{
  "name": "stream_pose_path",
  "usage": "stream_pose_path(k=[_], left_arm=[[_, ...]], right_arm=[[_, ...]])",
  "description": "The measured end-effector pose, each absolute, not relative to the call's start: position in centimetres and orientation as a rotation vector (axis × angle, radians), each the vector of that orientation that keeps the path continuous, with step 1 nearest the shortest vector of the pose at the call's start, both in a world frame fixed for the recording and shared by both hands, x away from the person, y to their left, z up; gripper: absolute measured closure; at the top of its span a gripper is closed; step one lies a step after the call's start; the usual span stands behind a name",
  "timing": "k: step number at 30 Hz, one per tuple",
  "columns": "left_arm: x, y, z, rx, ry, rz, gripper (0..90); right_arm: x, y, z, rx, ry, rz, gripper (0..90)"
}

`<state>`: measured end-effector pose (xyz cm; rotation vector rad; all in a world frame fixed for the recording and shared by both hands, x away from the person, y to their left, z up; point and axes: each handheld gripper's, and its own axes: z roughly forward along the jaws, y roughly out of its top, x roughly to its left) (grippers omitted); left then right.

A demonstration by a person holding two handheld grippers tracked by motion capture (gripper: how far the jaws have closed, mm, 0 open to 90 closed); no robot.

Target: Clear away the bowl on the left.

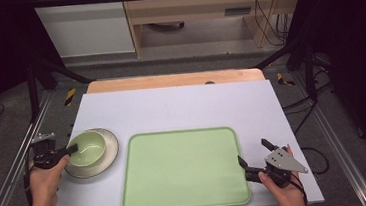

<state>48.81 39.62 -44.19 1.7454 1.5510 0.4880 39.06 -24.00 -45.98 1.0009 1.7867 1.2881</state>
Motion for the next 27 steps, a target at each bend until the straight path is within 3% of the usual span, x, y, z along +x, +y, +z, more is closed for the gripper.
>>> stream_pose_path(k=[27], left_arm=[[48.4, 39.7, -42.9, 1.686, 1.498, 0.423, 82.8]], right_arm=[[39.0, -24.3, -45.8, 0.999, 1.775, 1.289, 5.6]])
